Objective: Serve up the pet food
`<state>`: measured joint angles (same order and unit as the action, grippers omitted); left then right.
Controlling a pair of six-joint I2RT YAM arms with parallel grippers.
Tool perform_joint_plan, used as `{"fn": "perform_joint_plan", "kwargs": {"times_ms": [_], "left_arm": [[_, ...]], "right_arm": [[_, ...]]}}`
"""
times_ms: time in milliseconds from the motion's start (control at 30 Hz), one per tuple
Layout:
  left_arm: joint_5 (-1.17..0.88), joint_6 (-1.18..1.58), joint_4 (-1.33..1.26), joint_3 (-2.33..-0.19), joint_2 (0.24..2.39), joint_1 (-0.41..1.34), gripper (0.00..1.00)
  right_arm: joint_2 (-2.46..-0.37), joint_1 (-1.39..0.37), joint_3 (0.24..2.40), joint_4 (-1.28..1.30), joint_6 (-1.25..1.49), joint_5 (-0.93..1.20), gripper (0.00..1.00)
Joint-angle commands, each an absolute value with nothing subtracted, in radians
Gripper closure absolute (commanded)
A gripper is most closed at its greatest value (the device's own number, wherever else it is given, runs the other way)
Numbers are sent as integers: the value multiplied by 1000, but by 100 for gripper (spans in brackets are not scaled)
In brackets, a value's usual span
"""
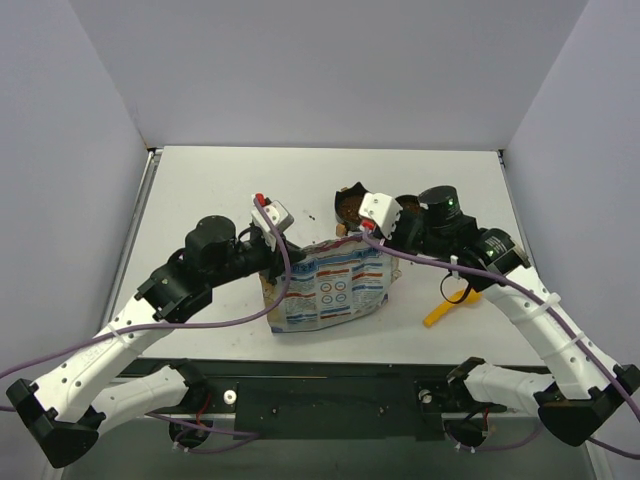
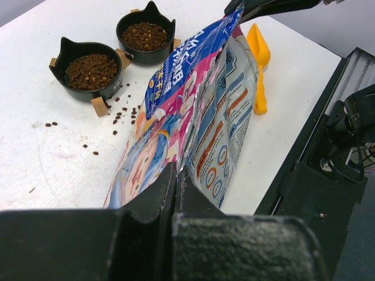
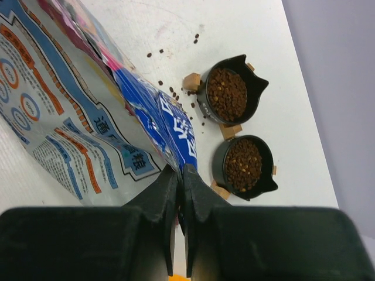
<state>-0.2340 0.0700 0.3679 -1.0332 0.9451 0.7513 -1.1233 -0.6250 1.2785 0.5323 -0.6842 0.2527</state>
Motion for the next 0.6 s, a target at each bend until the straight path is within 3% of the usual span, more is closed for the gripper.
{"fn": "perform_joint_plan", "kwargs": {"times_ms": [0,133,200,233,333,433,567], "left_arm": [[-155,60,457,-1051,856,729,100],[-224,66,453,-1055,864,729,100],[-265,75,439,-1052,870,727,100],[-274,87,431,-1051,873,726,100],[-311,104,419,-1051,882,726,100],[-334,118,408,-1043,882,723,100],[-365,130,408,-1048,882,724,100]], "right_arm": [[-1060,-439,1243,652,-756,-192,100],[-1032,-443,1305,713,-747,-17,100],[-1029,-494,1356,727,-709,115,76],[-1028,-559,1367,720,-675,151,54],[-1034,-692,1373,634,-608,199,48],[-1080,-784,1365,563,-548,261,36],[-1228,-885,1426,528,-577,229,34]]}}
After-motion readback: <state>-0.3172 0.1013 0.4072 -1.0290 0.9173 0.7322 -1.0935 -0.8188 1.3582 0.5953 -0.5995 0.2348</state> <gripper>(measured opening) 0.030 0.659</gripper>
